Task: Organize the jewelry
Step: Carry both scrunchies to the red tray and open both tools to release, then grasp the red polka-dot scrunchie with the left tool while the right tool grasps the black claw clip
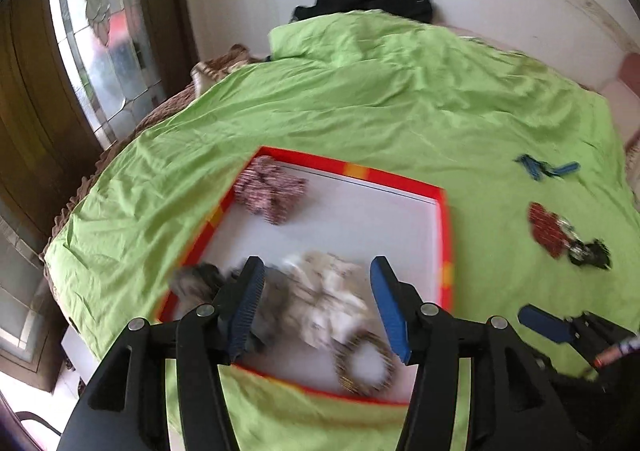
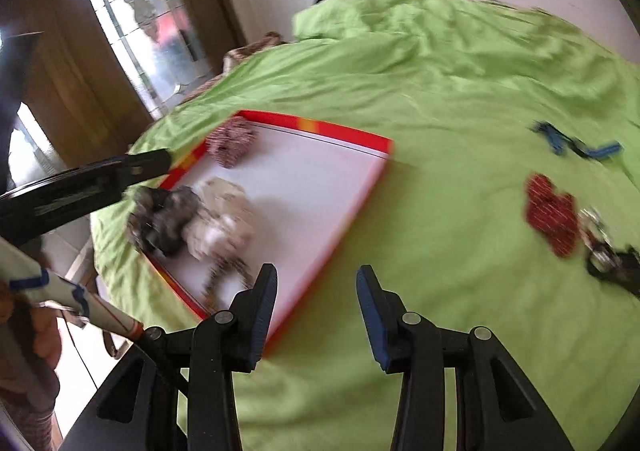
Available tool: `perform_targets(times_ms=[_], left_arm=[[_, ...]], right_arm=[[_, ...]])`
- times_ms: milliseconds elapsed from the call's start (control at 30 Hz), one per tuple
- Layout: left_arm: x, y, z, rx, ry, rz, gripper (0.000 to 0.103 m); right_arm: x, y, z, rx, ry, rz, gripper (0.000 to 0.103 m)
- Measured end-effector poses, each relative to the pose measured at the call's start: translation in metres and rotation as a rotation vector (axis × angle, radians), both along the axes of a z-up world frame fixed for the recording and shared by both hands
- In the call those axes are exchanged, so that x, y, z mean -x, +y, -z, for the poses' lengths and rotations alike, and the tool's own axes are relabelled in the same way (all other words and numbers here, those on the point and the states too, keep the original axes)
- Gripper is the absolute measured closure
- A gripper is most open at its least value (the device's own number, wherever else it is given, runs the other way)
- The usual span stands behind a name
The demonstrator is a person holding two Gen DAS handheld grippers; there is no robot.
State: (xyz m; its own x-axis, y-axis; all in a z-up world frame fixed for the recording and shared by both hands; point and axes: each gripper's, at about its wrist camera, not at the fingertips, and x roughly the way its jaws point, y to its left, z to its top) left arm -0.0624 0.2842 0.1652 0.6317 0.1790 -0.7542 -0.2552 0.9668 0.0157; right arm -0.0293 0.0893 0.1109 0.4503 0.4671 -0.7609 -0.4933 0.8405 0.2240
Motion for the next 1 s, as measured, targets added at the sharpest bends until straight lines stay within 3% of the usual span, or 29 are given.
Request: perform_targets(times_ms=[300, 433, 1000], left_arm=[[0.03, -0.089, -0.009, -0.016, -0.036, 0.123, 0.047], [0.036, -0.12, -0.008, -0.022, -0.027, 0.162, 0.047], [0.044, -0.166, 0.003, -0.06, 0.023, 0.232, 0.047]], right_arm=[[0.023, -0.106, 0.011, -0.012, 0.034, 0.194, 0.058], [0.03, -0.134, 0.014, -0.02, 0.041, 0.249, 0.058], [0.045, -0.206, 0.017, -0.041, 0.03, 0.379, 0.058]])
